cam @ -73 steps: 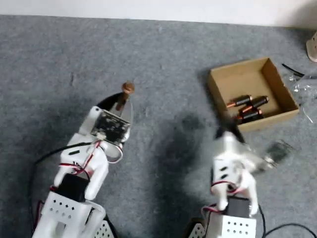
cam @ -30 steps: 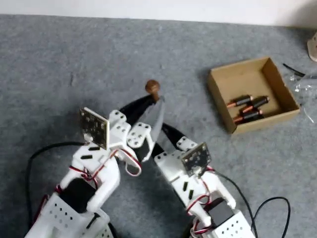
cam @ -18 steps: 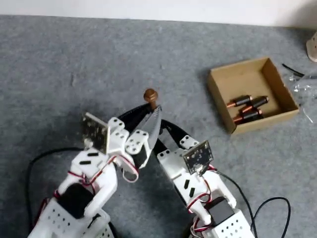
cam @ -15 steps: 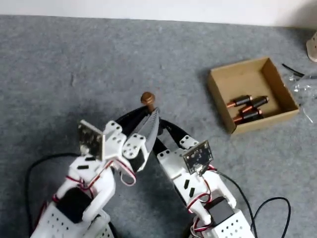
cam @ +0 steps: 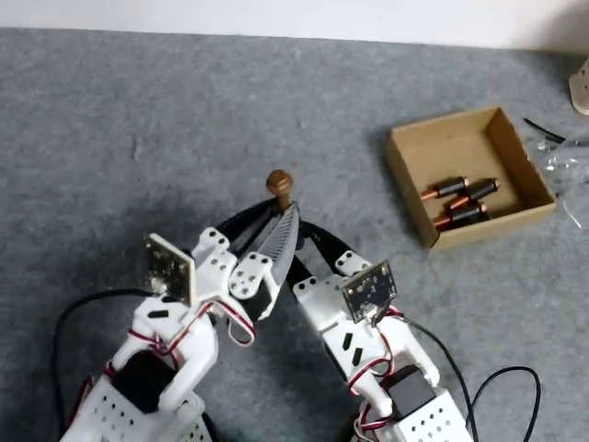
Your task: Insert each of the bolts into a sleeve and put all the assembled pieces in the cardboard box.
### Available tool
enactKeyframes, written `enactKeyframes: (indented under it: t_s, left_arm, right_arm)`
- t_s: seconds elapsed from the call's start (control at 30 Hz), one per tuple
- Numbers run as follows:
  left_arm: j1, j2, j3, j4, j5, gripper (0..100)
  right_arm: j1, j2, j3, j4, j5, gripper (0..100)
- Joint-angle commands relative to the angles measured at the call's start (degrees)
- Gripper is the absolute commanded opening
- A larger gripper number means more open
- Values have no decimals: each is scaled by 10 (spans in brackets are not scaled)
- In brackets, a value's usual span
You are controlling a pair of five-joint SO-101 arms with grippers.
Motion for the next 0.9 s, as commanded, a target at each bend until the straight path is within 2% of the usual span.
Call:
enactKeyframes:
  t_s: [0.0,0.27,0.63,0.87]
  left_arm:
    - [-44,84,-41,-79,4,6]
    - [-21,99,-30,-83,4,6]
    - [-19,104,-78,-84,5,6]
    - [36,105,-49,-97,2,6]
  right_arm:
    - [4,-5,80,1,4,5]
    - [4,-5,80,2,4,5]
    - [3,0,80,3,4,5]
    - [3,0,80,3,4,5]
